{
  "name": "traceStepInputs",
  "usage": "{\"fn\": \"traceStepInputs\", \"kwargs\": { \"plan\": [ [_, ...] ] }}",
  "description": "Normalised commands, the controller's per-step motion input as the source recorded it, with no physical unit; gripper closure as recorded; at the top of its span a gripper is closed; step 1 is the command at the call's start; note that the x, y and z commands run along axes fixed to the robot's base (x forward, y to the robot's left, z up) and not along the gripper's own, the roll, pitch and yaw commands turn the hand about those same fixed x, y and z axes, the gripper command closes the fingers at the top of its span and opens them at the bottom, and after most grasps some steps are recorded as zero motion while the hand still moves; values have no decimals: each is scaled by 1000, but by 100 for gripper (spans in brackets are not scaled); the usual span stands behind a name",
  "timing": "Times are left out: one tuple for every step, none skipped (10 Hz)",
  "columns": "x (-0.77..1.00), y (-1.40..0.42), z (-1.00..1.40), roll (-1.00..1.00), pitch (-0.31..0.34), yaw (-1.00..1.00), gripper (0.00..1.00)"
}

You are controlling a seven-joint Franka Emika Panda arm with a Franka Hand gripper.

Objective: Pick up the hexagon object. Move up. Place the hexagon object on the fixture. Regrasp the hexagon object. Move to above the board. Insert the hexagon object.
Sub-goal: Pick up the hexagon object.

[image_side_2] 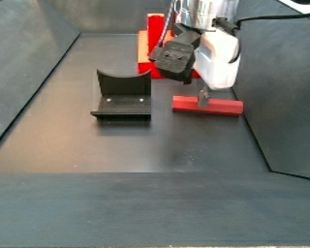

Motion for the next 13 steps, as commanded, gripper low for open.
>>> {"fn": "traceStepInputs", "kwargs": {
  "plan": [
    [320, 26, -260, -384, 77, -514, 0],
    [291, 0, -223, -401, 83, -529, 0],
    [286, 0, -200, -413, 83, -531, 0],
    [131, 0, -71, -434, 50, -551, 0],
    [23, 0, -9, -500, 33, -503, 0],
    [0, 0, -49, -500, 54, -477, 0],
    [0, 20, -117, -463, 67, -454, 0],
    [3, 91, -194, -427, 60, -431, 0],
    [57, 146, -257, -401, 61, -391, 0],
    [206, 123, -263, -334, 194, -374, 0],
    [251, 86, -251, -340, 190, -317, 0],
    [137, 74, -326, -351, 96, -277, 0],
    [-69, 151, -166, -196, -93, 0, 0]
  ]
}}
